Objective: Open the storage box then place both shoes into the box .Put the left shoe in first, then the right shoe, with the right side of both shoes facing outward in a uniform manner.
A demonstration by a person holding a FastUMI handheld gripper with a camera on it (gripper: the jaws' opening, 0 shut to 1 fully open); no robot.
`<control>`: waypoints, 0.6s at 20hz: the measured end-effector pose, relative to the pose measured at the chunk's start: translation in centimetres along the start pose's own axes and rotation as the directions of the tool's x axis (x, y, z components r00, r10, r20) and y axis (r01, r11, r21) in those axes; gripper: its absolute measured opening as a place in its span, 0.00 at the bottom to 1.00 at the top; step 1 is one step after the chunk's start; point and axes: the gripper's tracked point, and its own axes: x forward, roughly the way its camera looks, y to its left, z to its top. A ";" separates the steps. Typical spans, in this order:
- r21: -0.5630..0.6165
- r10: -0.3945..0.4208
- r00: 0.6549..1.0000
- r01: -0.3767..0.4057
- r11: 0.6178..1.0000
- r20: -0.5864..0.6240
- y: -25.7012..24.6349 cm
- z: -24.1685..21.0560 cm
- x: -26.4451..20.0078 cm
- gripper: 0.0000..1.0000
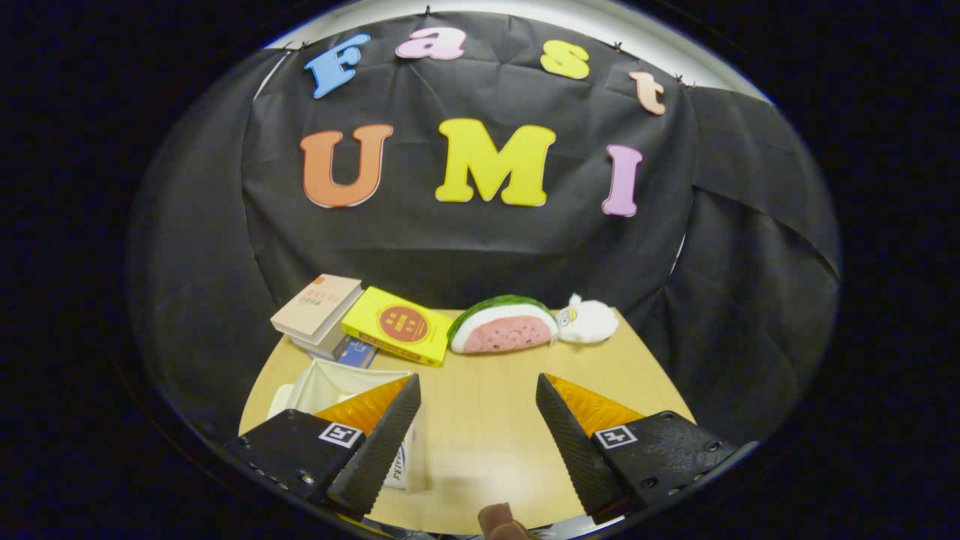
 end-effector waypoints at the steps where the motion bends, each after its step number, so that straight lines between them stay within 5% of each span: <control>1: -0.013 -0.012 0.999 0.012 1.000 0.051 -1.4 1.1 -1.0 0.96; 8: 0.020 -0.004 0.911 -0.005 1.000 0.412 -7.9 6.2 -10.5 0.96; 12: 0.019 0.049 0.905 -0.062 0.998 0.423 -9.5 3.3 -13.6 0.96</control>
